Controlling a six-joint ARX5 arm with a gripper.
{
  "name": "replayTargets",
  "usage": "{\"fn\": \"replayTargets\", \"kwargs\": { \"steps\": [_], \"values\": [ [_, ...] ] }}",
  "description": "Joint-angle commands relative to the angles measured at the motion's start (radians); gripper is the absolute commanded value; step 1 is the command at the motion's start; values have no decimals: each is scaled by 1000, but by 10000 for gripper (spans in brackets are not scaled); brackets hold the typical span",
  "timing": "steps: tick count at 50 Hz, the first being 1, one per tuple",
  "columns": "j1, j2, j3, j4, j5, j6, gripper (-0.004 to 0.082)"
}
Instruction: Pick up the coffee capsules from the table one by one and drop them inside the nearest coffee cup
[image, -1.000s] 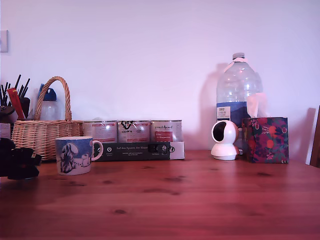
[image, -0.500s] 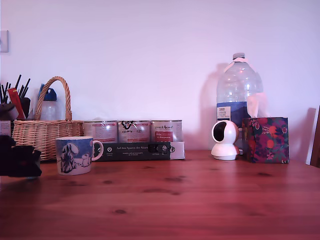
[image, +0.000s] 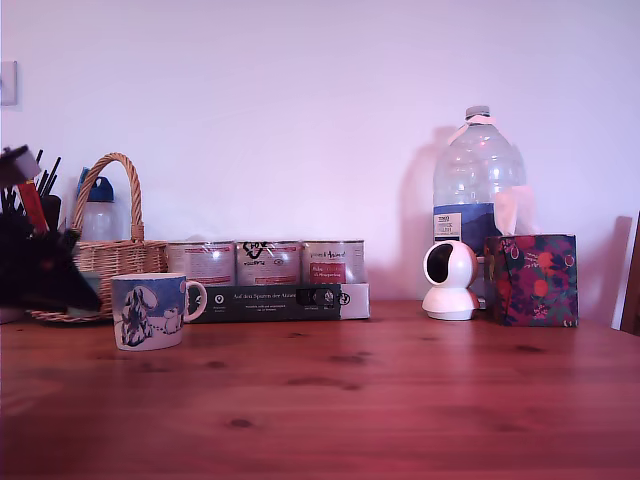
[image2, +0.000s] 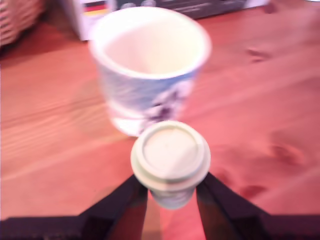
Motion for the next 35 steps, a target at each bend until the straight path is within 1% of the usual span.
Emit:
{"fn": "replayTargets", "kwargs": {
  "steps": [1,12,22,26,27,30,35],
  "values": [
    [-13,-37,1,-19,9,4,96],
    [-52,-140,1,-128,8,3,96],
    [-64,-190,2,-170,-16,-7,96],
    [-64,-192,2,-164,-34,-10,96],
    [-64,-192,3,-162,-37,-18,96],
    [-64,-192,9,-163,-53,-24,97],
    [-65,-191,40,-182,-82,-30,98]
  ]
}}
